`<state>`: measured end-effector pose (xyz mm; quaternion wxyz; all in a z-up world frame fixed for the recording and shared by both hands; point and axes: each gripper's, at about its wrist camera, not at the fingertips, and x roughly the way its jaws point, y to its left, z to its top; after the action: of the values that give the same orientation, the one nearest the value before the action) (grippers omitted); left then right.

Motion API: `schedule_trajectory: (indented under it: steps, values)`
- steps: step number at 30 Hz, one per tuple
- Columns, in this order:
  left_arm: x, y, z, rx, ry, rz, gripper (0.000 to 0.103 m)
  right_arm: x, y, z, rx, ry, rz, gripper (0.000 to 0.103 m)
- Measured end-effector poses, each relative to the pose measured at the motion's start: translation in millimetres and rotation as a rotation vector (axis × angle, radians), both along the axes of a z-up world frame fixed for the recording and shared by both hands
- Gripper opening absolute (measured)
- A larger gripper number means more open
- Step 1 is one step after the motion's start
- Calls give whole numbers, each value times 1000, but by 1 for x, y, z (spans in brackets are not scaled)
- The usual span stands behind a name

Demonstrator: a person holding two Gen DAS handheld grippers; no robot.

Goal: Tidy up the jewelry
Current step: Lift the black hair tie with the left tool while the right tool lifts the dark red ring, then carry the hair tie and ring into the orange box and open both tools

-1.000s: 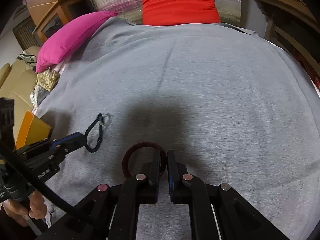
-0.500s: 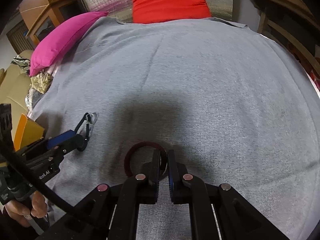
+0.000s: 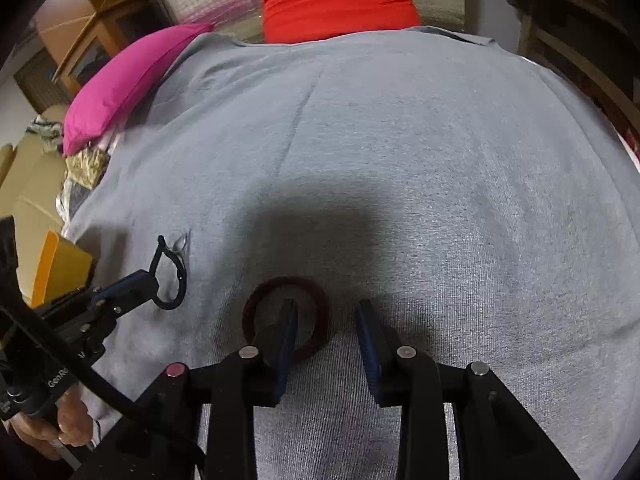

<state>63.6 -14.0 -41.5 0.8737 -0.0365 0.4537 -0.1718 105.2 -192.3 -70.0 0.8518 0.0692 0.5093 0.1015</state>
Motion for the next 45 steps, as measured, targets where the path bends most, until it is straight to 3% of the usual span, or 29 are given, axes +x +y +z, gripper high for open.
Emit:
schedule_trajectory:
  steps: [8, 12, 15, 16, 17, 19, 21, 23, 26, 27, 29, 30, 31, 38, 45]
  values:
    - [-18, -1, 6, -4, -7, -12, 6, -11, -1, 13, 13, -50, 12, 10]
    - [-15, -1, -1, 46, 22, 15, 6, -14, -7, 14, 16, -48, 2, 10]
    - [-13, 6, 2, 20, 21, 35, 9, -9, -12, 12, 28, -25, -13, 11]
    - [-13, 7, 3, 14, 13, 44, 15, -8, -14, 12, 37, -19, -16, 14]
    - [-12, 9, 6, 12, 3, 58, 30, -8, -15, 13, 46, -22, -20, 16]
    - [-10, 9, 6, 5, -5, 75, 46, -6, -13, 13, 37, -26, -23, 30]
    - [-6, 7, 4, -16, 4, 76, 47, -5, -8, 11, 30, -17, -10, 39]
    - [-1, 2, 0, -15, 17, 78, 47, -5, -2, 9, 5, -30, -3, 39]
    - [8, 1, -12, -28, 56, 96, 43, -2, 8, -2, -51, -9, 25, 38]
    - [11, 1, -14, -33, 65, 99, 37, -3, 11, -3, -74, -22, 30, 33]
    - [14, 0, -20, -22, 74, 109, 16, -6, 20, -5, -157, -65, 56, 22]
    - [14, 0, -19, -14, 65, 108, 11, -7, 21, -5, -170, -76, 68, 9]
    - [14, 0, -19, -24, 70, 101, 6, -7, 20, -4, -158, -78, 70, 5]
    - [2, 1, -5, -30, 32, 89, 5, -11, 0, 10, -68, -98, 32, 5]
    - [-33, 5, 28, -40, -48, 71, 5, -29, -6, 34, 31, -143, 22, 5]
